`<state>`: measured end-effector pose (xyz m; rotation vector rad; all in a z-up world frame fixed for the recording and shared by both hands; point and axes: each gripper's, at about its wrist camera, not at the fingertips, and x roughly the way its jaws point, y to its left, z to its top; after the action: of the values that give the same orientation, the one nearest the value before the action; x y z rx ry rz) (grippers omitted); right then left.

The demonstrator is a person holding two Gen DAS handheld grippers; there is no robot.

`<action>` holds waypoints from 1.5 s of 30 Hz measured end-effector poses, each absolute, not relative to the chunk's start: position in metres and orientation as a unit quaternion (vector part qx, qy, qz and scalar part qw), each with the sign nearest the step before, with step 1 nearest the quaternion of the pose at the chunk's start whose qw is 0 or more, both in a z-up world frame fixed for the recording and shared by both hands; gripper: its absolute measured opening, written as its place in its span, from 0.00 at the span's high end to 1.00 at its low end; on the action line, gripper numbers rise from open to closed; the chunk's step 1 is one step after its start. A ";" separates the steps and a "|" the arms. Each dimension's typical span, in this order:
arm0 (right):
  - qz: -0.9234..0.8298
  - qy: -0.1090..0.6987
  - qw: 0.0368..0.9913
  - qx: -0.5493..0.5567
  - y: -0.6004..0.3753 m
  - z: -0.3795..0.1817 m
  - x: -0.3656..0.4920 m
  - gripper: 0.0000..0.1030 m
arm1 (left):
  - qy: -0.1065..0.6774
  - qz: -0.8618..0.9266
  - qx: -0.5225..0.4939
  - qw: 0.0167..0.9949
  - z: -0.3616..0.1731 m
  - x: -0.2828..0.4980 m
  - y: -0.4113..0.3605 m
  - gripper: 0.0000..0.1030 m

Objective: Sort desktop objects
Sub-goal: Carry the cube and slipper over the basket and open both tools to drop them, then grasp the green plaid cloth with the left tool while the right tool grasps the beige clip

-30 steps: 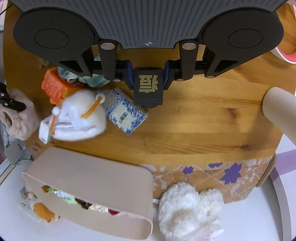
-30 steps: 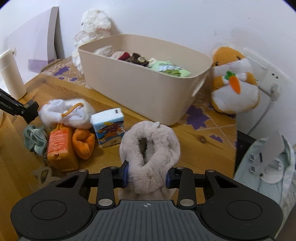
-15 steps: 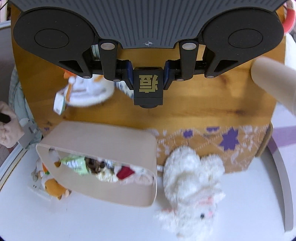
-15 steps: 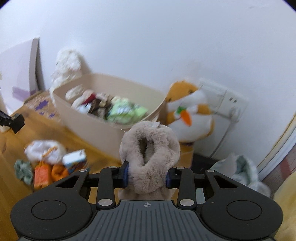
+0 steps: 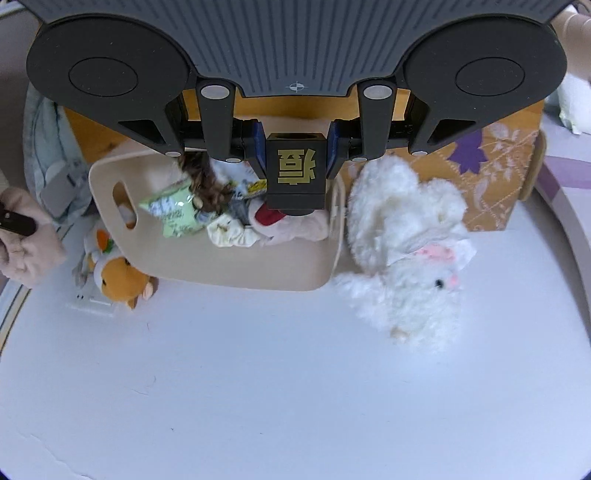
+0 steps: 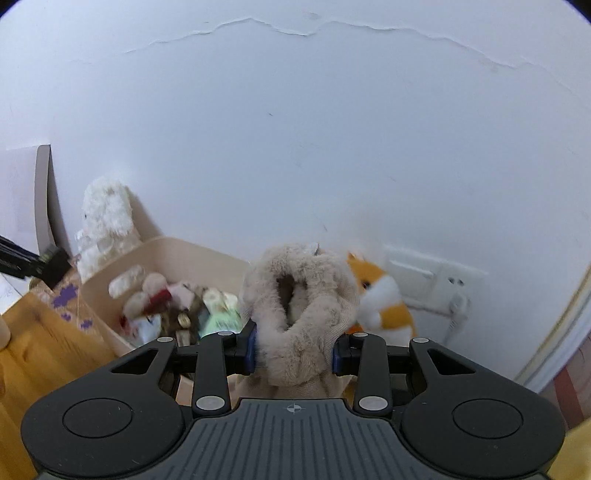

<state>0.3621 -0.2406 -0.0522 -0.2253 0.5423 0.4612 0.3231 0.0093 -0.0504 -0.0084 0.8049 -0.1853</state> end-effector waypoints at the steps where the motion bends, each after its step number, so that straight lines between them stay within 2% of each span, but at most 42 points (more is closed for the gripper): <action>1: 0.228 0.265 0.930 -0.111 -0.233 -0.051 0.365 0.67 | 0.394 -0.089 -0.007 0.915 -0.051 0.328 0.006 0.69; 10: 0.236 0.307 0.920 -0.054 -0.184 -0.067 0.404 0.67 | 0.412 -0.064 -0.013 0.909 -0.071 0.368 -0.022 0.69; 16: 0.230 0.341 0.909 -0.070 -0.156 -0.090 0.415 0.65 | 0.419 -0.064 -0.009 0.906 -0.079 0.386 -0.045 0.69; 17: 0.230 0.346 0.907 -0.073 -0.154 -0.093 0.415 0.62 | 0.422 -0.065 -0.007 0.904 -0.080 0.388 -0.050 0.69; 18: 0.229 0.350 0.905 -0.074 -0.151 -0.095 0.418 0.51 | 0.426 -0.066 -0.006 0.902 -0.082 0.391 -0.054 0.69; 20: 0.224 0.356 0.904 -0.076 -0.148 -0.100 0.420 0.44 | 0.432 -0.067 -0.007 0.900 -0.084 0.393 -0.061 0.68; 21: 0.225 0.357 0.903 -0.081 -0.146 -0.101 0.419 0.42 | 0.429 -0.069 -0.006 0.901 -0.084 0.393 -0.063 0.62; 22: 0.228 0.356 0.902 -0.088 -0.146 -0.102 0.418 0.40 | 0.427 -0.071 -0.003 0.901 -0.084 0.392 -0.066 0.51; 24: 0.228 0.347 0.903 -0.113 -0.146 -0.103 0.411 0.28 | 0.423 -0.068 0.003 0.904 -0.082 0.390 -0.069 0.36; 25: 0.225 0.342 0.904 -0.120 -0.147 -0.102 0.409 0.26 | 0.417 -0.068 0.006 0.906 -0.080 0.388 -0.069 0.33; 28: 0.221 0.337 0.908 -0.115 -0.156 -0.097 0.399 0.19 | 0.421 -0.071 0.012 0.904 -0.077 0.385 -0.065 0.30; 30: 0.211 0.335 0.913 -0.103 -0.163 -0.091 0.389 0.09 | 0.430 -0.078 0.012 0.900 -0.074 0.380 -0.060 0.30; 35: 0.203 0.318 0.922 -0.090 -0.179 -0.070 0.354 0.00 | 0.422 -0.103 0.048 0.899 -0.064 0.353 -0.048 0.27; 41: 0.194 0.319 0.923 -0.089 -0.194 -0.063 0.297 0.00 | 0.419 -0.140 0.107 0.891 -0.063 0.307 -0.034 0.26; 45: 0.182 0.332 0.921 -0.087 -0.200 -0.075 0.259 0.00 | 0.434 -0.164 0.106 0.879 -0.062 0.276 -0.020 0.26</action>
<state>0.2585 -0.2003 -0.0752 -0.1788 0.6821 0.3738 0.2760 -0.0201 -0.0623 0.2206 0.9049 -0.3419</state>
